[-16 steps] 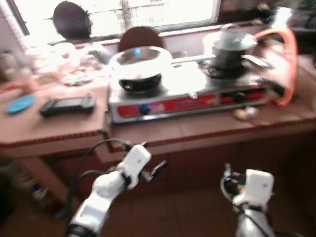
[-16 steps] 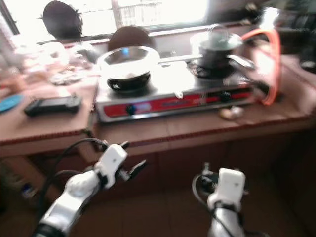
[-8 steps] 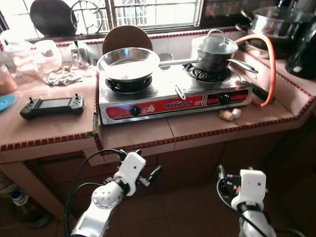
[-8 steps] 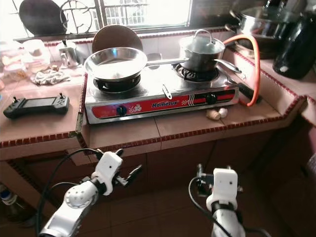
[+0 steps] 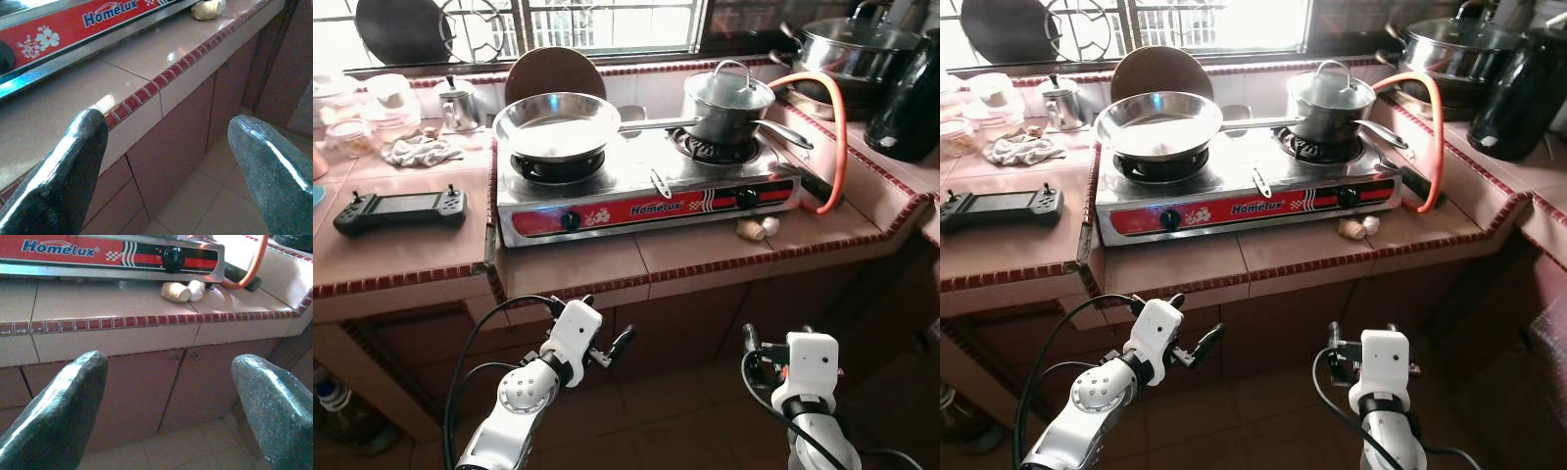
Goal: Kitchen organization
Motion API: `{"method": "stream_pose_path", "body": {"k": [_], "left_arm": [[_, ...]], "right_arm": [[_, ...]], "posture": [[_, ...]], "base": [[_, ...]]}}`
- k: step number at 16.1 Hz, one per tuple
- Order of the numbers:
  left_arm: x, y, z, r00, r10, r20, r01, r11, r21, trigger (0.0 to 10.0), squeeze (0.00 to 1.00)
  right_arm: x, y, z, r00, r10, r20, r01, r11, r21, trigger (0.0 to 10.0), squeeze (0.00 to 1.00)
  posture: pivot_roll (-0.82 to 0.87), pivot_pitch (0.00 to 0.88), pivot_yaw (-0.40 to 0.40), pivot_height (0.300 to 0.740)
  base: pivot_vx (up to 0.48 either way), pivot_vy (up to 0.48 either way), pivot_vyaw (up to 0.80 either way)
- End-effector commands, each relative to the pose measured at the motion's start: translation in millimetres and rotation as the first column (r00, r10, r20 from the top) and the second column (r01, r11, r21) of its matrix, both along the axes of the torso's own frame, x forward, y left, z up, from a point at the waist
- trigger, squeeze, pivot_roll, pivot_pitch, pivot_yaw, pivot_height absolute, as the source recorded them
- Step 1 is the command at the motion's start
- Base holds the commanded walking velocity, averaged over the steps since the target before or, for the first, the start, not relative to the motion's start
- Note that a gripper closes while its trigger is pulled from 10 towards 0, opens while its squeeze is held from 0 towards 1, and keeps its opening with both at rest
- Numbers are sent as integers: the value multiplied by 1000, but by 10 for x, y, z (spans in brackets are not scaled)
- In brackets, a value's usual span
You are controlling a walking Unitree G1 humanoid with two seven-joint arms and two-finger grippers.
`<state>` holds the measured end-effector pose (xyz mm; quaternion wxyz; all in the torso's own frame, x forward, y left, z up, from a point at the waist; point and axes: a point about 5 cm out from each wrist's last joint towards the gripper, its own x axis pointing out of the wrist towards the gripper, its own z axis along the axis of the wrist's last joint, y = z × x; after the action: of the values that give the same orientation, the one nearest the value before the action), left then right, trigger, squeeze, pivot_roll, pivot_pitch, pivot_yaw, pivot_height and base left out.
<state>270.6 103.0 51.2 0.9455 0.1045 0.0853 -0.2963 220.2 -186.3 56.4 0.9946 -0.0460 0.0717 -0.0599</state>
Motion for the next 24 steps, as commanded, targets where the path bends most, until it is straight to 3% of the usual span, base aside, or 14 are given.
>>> {"method": "stream_pose_path", "body": {"k": [1, 4, 8, 11, 14, 16, 24], "left_arm": [[60, -9, 45, 1000, -7, 23, 6, 1000, 8, 10000, 0], [205, 19, 144, 998, 26, 54, -27, 999, 18, 10000, 0], [246, 194, 222, 993, 102, 52, -102, 995, 15, 10000, 0], [83, 98, 33, 1000, -8, 20, 8, 999, 46, 10000, 0], [33, 10, -55, 1000, -10, -27, 10, 1000, 12, 10000, 0], [-32, -73, -139, 994, -81, -72, 82, 997, 14, 10000, 0], [91, -41, -166, 995, -42, -90, 43, 999, 15, 10000, 0]], "right_arm": [[-9, -3, -32, 1000, -7, -16, 7, 1000, 15, 10000, 0], [137, 53, -16, 999, 47, -3, -47, 999, -17, 10000, 0], [271, -49, -51, 1000, 10, 0, -10, 1000, -25, 10000, 0], [194, -66, -143, 1000, -10, -25, 9, 1000, -21, 10000, 0], [113, -100, -250, 998, -51, -48, 51, 999, -8, 10000, 0], [114, -47, -305, 996, -70, -51, 70, 997, 12, 10000, 0], [91, -46, -249, 997, -75, 3, 75, 996, 38, 10000, 0]], "posture": [[114, 0, -64, 740], [147, 0, -57, 740], [194, 0, -14, 740], [165, 0, -41, 740], [160, 0, -15, 740], [142, 0, 12, 740], [94, 0, 33, 740]], "base": [[0, 0, 0], [0, 0, 0], [0, 0, 0], [0, 0, 0], [0, 0, 0], [0, 0, 0], [0, 0, 0]]}}
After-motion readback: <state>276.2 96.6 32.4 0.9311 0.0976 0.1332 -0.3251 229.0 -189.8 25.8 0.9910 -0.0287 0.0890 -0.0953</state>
